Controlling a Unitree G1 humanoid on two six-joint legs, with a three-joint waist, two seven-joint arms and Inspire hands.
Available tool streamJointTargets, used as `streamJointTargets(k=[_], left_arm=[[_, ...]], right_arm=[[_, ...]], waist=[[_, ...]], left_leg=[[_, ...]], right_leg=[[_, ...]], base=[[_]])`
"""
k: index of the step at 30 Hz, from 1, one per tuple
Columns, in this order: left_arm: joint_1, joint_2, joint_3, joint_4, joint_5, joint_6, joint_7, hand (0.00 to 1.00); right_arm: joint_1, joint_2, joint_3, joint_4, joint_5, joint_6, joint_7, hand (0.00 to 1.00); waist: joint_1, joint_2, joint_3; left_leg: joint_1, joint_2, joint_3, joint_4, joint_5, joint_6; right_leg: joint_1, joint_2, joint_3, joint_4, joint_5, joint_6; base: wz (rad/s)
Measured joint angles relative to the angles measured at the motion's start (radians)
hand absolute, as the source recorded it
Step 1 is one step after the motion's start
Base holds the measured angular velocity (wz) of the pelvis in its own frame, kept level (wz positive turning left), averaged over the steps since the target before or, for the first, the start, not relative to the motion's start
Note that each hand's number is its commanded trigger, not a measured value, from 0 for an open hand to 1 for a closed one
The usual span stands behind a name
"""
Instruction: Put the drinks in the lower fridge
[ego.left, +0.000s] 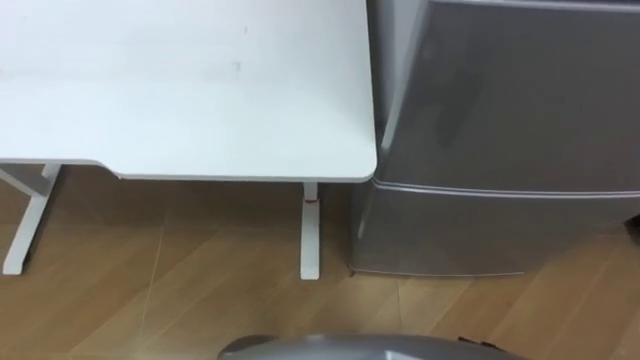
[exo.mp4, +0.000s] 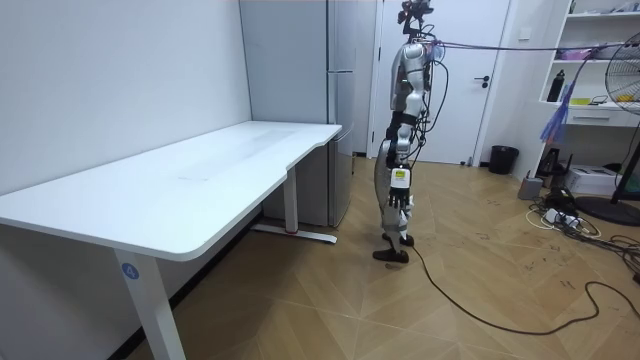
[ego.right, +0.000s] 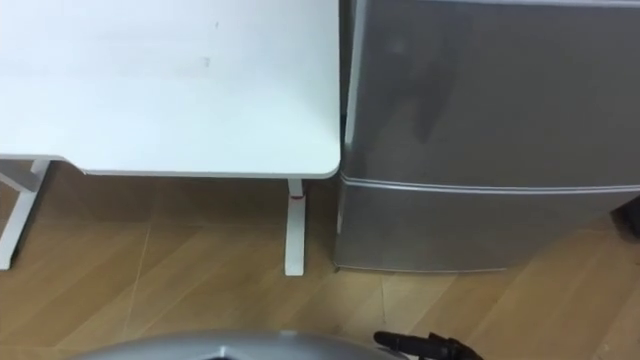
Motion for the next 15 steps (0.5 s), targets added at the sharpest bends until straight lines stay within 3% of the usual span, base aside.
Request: streamJointTargets(k=[15], left_arm=[[-0.027,-0.001,-0.005,-0.001,0.058,-0.005,-0.018,0.0]], right_arm=[[-0.011,0.002,-0.006,0.004,-0.066,-0.018,-0.047,0.0]], waist=[[-0.009,0.006,0.0022]], left_leg=[[0.013,-0.009,-0.006,-0.002,-0.001,0.002]], right_leg=[[0.009,0.0,0.016,0.002,-0.004,0.0]], base=[[0.0]])
